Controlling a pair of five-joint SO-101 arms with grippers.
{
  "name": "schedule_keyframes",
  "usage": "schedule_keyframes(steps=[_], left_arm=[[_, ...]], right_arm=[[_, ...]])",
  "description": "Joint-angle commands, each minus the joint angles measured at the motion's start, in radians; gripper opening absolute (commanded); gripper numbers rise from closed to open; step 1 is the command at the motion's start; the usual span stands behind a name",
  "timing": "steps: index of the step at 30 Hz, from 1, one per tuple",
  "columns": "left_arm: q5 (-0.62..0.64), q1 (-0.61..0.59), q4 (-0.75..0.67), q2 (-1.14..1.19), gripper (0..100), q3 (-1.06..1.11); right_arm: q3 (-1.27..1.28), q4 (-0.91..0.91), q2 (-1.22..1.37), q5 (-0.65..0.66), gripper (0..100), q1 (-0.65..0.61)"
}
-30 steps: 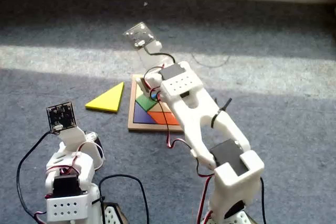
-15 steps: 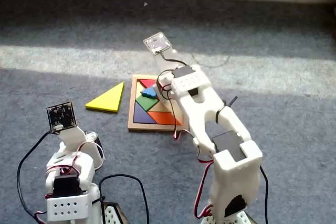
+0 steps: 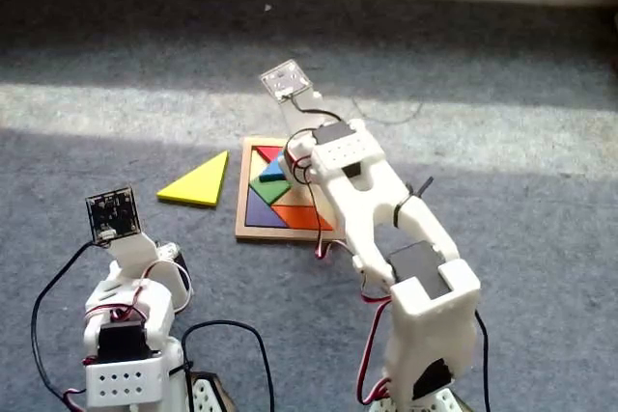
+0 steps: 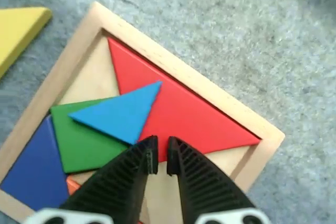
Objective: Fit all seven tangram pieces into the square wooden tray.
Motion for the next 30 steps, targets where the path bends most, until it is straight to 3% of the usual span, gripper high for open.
schedule_keyframes(steps=[1, 5, 20, 30], left_arm=[[0.009, 0.015, 0.011, -0.025, 1, 0.019], [0.009, 0.015, 0.011, -0.025, 1, 0.019], [0.009, 0.015, 0.011, -0.025, 1, 0.019], [0.009, 0.015, 0.011, -0.025, 1, 0.019]], right_arm=[[-0.045, -0.077, -0.015, 0.008, 4.5, -0.035], [-0.045, -0.157, -0.015, 0.008, 4.5, -0.031], [-0.044, -0.157, -0.021, 0.008, 4.5, 0.001], [-0.061, -0.018, -0.016, 0.006, 4.5, 0.028]])
